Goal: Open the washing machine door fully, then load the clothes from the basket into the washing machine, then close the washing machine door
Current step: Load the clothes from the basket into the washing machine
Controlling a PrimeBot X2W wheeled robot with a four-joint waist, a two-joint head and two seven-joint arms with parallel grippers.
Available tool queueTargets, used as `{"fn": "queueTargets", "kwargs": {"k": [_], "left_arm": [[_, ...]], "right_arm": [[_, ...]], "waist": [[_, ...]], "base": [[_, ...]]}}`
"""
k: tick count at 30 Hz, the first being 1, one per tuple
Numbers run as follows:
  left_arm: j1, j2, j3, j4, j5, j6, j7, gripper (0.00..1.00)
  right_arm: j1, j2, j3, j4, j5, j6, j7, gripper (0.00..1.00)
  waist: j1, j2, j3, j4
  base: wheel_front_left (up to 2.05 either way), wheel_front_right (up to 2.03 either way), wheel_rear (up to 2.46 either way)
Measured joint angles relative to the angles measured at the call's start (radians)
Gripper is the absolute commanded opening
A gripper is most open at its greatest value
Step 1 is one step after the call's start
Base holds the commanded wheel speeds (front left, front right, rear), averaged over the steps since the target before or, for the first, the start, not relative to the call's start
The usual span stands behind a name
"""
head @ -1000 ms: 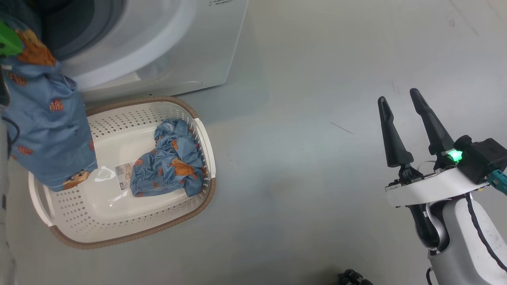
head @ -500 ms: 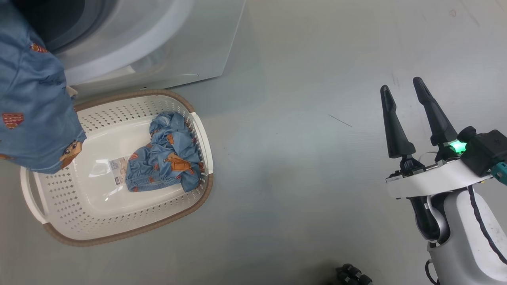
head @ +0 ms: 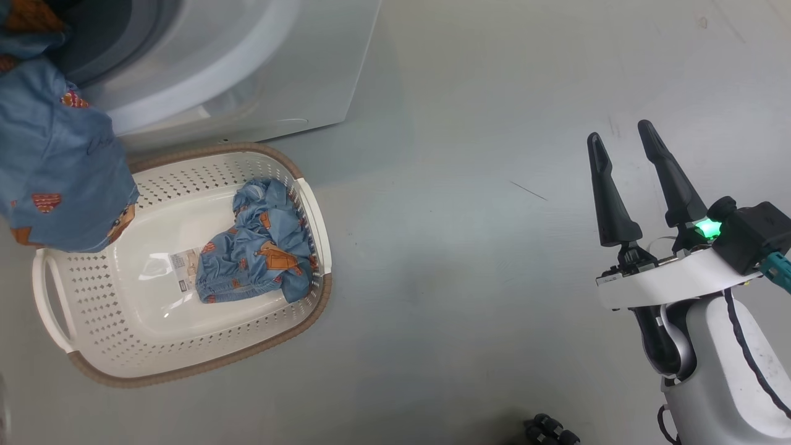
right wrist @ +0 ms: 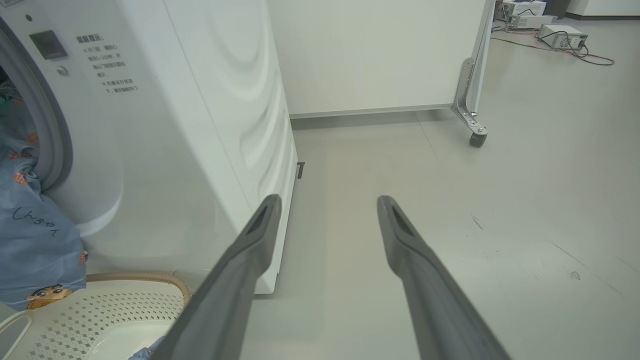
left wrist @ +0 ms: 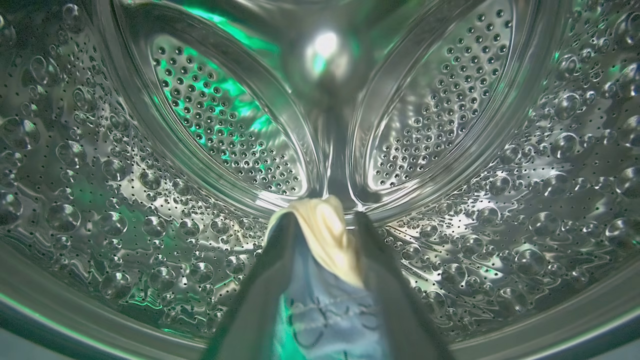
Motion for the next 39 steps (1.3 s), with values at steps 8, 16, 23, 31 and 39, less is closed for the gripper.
{"fn": "queueTargets", "kwargs": {"k": [8,16,23,31,39], "left_arm": [[0.000,-0.021,0.000,0.048,0.000,-0.005,0.000,1.00],[0.002,-0.049,0.019,0.046,-0.002,-0.011,0.000,1.00],[0.040,-0.078,0.034,0.016,-0.003,-0.013,0.000,1.00],[0.121,-0.116,0.057,-0.039,-0.003,-0.015,0.000,1.00],[0.223,-0.141,0.064,-0.113,0.029,-0.019,0.000,1.00]], "right_arm": [[0.000,0.000,0.003,0.004,0.000,0.000,0.000,1.00],[0.000,-0.007,0.000,0.005,0.000,0.000,0.000,1.00],[0.000,-0.014,-0.012,0.005,0.000,0.000,0.000,1.00],[0.001,-0.027,-0.038,0.003,-0.001,0.000,0.000,1.00],[0.002,-0.040,-0.049,0.000,-0.002,0.000,0.000,1.00]], "waist": [[0.0000,0.0000,-0.015,0.001],[0.0000,0.0000,-0.027,0.009],[0.0000,0.0000,-0.034,0.021],[-0.0001,0.0000,-0.043,0.051],[0.0000,0.0000,-0.051,0.077]], "base": [[0.00,0.00,0.00],[0.00,0.00,0.00],[0.00,0.00,0.00],[0.00,0.00,0.00],[0.00,0.00,0.00]]}}
